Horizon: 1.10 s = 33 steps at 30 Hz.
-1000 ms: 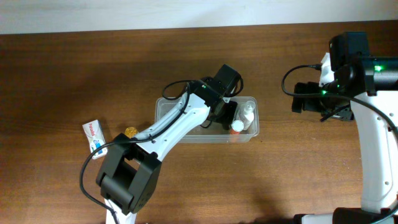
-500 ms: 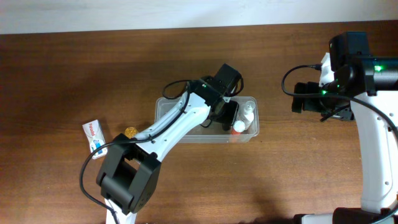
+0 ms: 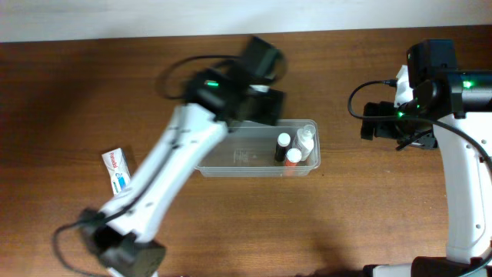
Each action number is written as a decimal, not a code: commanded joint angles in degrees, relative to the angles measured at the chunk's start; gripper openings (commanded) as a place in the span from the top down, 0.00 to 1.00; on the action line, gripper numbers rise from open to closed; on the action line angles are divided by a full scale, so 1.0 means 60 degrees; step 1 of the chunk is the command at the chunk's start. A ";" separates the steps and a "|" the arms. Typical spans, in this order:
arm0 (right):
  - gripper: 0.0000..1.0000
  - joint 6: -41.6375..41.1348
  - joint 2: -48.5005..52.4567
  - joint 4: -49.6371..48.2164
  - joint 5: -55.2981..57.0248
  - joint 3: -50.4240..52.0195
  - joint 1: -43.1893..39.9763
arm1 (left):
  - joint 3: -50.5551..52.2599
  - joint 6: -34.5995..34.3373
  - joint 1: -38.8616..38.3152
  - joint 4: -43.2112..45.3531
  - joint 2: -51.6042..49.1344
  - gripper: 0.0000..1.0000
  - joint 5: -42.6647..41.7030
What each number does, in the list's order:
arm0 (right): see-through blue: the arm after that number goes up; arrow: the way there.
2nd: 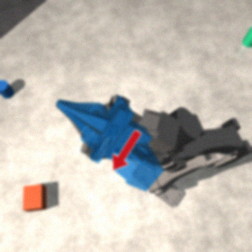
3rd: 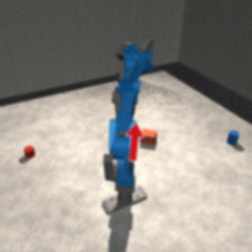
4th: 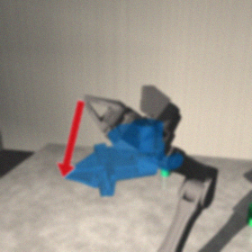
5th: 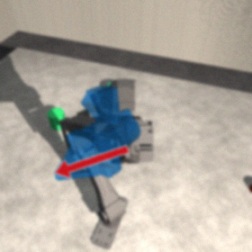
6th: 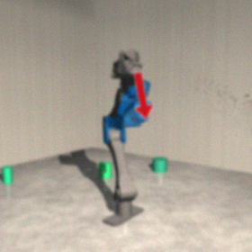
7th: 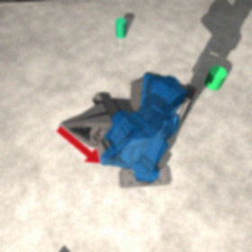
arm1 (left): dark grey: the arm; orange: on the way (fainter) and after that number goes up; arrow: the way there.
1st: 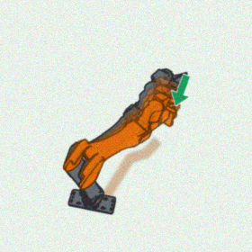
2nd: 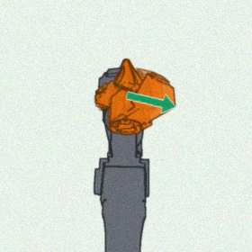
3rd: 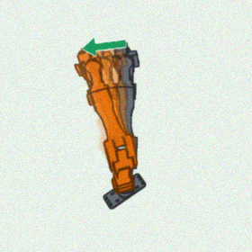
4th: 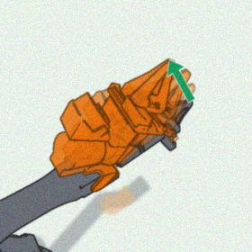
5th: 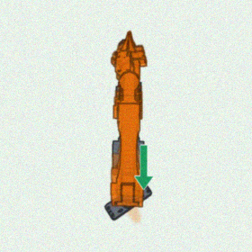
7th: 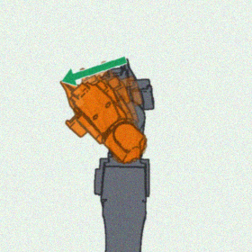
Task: Pack container
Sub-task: 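Place the dark brown bottle into the container and release, then grasp the gold-lidded jar with the left gripper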
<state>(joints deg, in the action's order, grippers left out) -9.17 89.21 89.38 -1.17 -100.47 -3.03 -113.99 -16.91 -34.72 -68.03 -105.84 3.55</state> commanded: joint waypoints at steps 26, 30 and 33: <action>0.06 0.0062 0.0026 -0.0040 -0.0062 0.0033 -0.0062 | 0.5410 -0.1668 0.4645 0.0364 0.0696 0.16 -0.0204; 0.06 0.0062 0.0026 -0.0036 -0.0062 0.0033 -0.0062 | 0.6714 -0.1672 0.4645 0.1224 0.0692 0.16 -0.0204; 0.07 0.0062 0.0026 -0.0033 -0.0062 0.0033 -0.0062 | 0.7136 -0.1676 0.4699 0.1617 0.0692 0.16 -0.0204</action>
<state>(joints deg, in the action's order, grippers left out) -8.97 89.21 89.17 -1.17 -100.29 -3.03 -74.02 -26.68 -6.83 -60.05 -101.80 3.14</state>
